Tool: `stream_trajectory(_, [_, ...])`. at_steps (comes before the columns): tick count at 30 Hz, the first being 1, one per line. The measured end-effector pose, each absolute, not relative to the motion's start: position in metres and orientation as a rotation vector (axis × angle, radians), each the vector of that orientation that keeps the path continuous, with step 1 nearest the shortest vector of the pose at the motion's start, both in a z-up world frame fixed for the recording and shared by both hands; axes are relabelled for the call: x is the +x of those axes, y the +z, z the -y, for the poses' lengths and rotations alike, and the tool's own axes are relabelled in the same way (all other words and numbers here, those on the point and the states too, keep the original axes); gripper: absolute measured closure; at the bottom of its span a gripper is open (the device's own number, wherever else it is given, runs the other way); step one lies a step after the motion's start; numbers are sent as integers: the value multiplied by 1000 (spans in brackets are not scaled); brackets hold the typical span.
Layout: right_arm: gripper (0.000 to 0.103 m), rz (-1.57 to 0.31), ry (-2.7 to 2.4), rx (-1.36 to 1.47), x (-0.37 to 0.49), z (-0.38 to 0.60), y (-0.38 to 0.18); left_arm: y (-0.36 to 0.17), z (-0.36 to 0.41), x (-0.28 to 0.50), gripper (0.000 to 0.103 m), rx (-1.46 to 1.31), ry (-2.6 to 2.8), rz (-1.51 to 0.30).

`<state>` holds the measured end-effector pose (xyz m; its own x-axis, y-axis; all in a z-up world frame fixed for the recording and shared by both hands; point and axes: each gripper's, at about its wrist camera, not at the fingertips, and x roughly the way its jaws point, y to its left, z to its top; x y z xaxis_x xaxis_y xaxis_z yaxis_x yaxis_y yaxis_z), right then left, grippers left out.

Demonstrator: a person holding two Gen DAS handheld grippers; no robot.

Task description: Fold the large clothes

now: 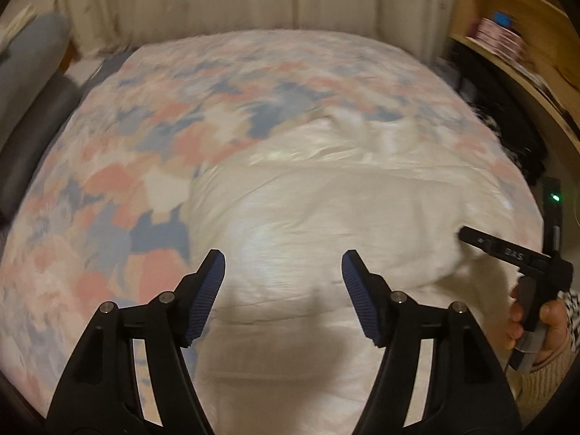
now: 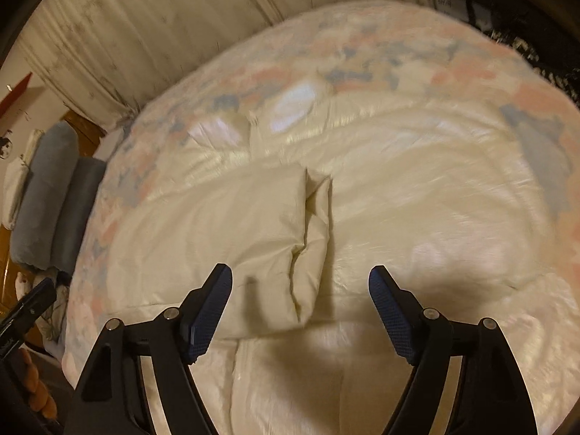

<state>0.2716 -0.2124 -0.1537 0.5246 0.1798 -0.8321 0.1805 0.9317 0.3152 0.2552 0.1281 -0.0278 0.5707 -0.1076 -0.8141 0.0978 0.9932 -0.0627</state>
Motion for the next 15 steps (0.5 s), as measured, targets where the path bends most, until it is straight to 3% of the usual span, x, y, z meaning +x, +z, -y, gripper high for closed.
stream_trajectory(1, [46, -1044, 16, 376, 279, 208, -162, -38, -136, 259, 39, -24, -107, -970])
stream_trajectory(2, [70, -1058, 39, 373, 284, 205, -167, -47, -143, 261, 40, -25, -97, -977])
stream_trajectory(5, [93, -1005, 71, 290, 283, 193, -153, -62, -151, 263, 48, 1, -77, -972])
stream_trajectory(10, [94, -805, 42, 255, 268, 210, -97, -62, -150, 262, 48, 14, -79, -934])
stream_trajectory(14, [93, -865, -34, 250, 281, 233, -114, -82, -137, 283, 50, 27, -75, -948])
stream_trajectory(15, [93, -896, -41, 247, 287, 236, -124, -92, -136, 289, 57, 30, -66, -965])
